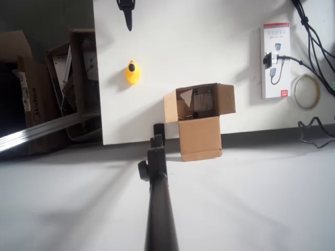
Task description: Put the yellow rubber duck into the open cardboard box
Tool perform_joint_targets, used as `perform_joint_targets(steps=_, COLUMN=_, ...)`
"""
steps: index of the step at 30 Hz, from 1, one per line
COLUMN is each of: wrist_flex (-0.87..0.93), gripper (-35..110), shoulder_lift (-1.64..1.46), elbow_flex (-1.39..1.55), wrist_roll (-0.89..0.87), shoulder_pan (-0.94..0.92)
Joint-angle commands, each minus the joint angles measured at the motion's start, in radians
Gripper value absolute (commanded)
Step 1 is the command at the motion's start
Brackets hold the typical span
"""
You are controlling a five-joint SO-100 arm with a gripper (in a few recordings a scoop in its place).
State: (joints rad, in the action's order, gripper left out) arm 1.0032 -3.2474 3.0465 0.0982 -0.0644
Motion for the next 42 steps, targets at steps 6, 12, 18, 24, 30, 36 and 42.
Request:
perform_joint_targets(steps=6, wrist_flex=-0.014, gripper=-1, shoulder_lift=-0.006, elbow_flex=0.017, wrist_roll=-0.006, shoulder_pan=0.000)
perform_joint_targets(steps=12, wrist_flex=-0.014, gripper=-1, shoulder_lift=-0.006, elbow_flex=0.017, wrist_roll=-0.006, shoulder_pan=0.000)
perform_joint_targets(steps=18, wrist_flex=-0.014, gripper=-1, shoulder_lift=-0.006, elbow_flex=0.017, wrist_roll=-0.006, shoulder_pan=0.000)
perform_joint_targets(steps=24, wrist_flex=-0.014, gripper=0, shoulder_lift=-0.006, elbow_flex=0.017, wrist_roll=-0.006, shoulder_pan=0.000)
perform_joint_targets(steps=30, wrist_flex=-0.014, gripper=6, shoulder_lift=-0.006, elbow_flex=0.017, wrist_roll=-0.006, shoulder_pan=0.002)
perform_joint_targets(steps=36, wrist_flex=-0.015, gripper=0, shoulder_lift=-0.005, elbow_flex=0.017, wrist_roll=-0.003, shoulder_pan=0.005)
perform_joint_targets(steps=42, wrist_flex=-0.017, gripper=-1, shoulder_lift=-0.009, elbow_flex=0.003, wrist_roll=0.054, shoulder_pan=-0.008)
